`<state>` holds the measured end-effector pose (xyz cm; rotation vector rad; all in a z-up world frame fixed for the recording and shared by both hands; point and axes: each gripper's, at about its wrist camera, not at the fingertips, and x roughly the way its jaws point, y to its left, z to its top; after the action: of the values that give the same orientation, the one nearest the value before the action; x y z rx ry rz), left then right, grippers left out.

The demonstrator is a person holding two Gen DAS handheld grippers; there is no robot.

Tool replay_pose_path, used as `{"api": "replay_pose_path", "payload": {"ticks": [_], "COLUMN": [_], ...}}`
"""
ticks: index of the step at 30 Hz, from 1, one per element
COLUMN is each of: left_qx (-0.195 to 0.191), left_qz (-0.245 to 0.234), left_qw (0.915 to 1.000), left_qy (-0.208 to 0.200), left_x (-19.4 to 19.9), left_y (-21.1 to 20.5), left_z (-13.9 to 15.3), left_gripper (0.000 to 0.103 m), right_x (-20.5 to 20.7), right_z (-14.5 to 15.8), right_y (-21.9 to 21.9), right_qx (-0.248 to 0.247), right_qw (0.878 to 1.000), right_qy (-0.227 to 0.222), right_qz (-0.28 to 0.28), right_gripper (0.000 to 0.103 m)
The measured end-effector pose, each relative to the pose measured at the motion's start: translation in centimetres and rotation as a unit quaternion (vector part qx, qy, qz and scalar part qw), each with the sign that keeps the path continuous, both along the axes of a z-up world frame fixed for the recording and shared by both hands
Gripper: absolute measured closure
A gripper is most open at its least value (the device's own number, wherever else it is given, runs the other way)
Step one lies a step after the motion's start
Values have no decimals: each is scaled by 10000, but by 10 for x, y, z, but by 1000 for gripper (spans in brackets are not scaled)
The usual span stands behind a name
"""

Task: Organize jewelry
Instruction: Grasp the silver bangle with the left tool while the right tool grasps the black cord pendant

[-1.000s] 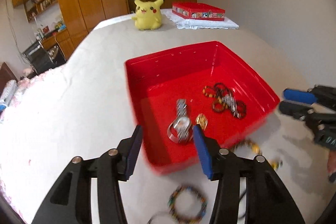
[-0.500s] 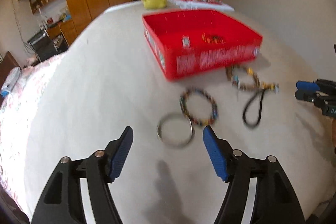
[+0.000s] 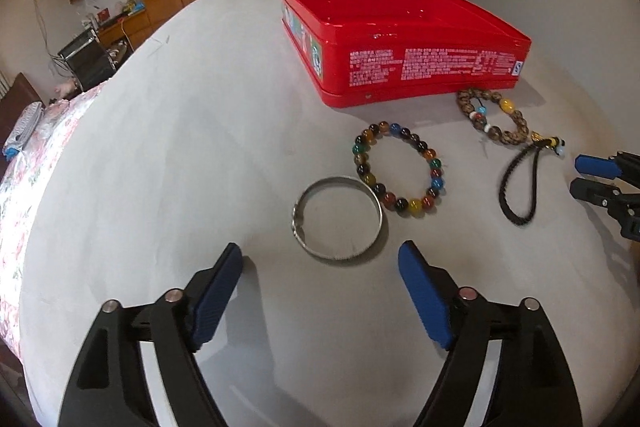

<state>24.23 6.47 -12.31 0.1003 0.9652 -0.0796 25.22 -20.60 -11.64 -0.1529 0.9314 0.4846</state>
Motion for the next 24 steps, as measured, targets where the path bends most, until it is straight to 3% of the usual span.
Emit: {"api": "replay_pose_path", "payload": {"ticks": [13,15,19,24], "left_qx": [-96,-67,-66,-52], "left_qz": [99,101,0,-3], "left_qw": [9999,9999,9999,9999], "left_qy": [-41,-74,-151,-165], "left_x": [16,15,12,11], "left_y": [3,1,-4,-5], "left_z": [-3,-2,1,2], "left_gripper": [20,27,54,54], "right_x": [21,23,25,28], "right_z": [-1,-2,-2,-1], "right_y": [13,16,20,25], "right_qx": [-162,-182,-220,-286], "right_qw": [9998,9997,9995,9992], "right_qy": [-88,-110,-138,-165], "right_qz": [107,124,166,242], "right_gripper": [51,51,51,51]}}
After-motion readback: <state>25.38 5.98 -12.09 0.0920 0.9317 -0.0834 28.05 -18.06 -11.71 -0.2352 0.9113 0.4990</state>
